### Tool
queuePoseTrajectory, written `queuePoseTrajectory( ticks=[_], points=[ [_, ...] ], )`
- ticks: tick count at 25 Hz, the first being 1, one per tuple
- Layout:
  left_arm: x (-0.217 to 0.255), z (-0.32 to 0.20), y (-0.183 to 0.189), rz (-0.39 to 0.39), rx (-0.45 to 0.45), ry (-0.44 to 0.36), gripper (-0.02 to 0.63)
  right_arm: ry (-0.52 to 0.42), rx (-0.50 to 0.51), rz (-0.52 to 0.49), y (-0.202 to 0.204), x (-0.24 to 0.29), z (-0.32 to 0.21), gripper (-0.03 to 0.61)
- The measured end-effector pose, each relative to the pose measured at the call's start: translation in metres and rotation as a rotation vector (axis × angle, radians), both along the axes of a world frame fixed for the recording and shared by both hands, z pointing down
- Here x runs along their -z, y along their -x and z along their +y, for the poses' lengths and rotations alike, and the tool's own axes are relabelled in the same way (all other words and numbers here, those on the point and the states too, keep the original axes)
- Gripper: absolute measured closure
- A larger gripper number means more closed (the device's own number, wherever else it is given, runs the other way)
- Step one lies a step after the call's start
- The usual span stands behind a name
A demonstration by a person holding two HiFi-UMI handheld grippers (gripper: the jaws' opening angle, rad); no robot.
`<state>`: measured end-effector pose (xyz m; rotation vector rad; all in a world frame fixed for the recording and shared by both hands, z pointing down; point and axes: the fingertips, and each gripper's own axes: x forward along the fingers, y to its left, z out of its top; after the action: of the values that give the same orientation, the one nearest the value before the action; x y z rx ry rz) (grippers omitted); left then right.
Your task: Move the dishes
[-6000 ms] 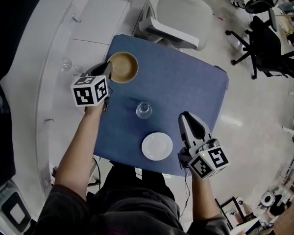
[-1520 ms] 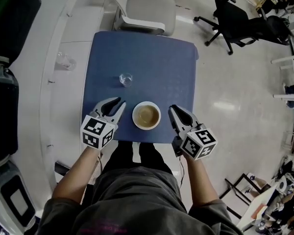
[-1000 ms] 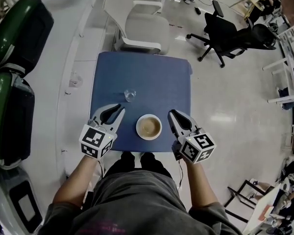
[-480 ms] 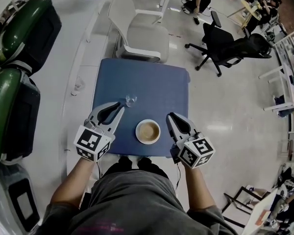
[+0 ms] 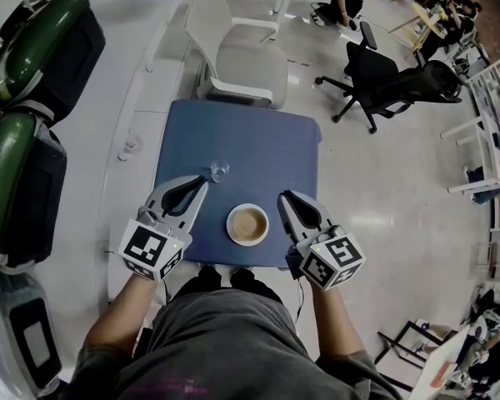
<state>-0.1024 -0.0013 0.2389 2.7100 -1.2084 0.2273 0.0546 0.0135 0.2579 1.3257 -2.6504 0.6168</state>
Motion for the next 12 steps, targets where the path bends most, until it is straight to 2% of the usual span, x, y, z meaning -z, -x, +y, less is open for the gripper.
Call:
queuePoseTrajectory(
  ticks=[12],
  points=[
    [-0.002,0.009,-0.012,-0.004,-0.012,0.007,0.612,-0.01,0.007,-0.005,-0.011,0.0,0.003,0.554]
  ],
)
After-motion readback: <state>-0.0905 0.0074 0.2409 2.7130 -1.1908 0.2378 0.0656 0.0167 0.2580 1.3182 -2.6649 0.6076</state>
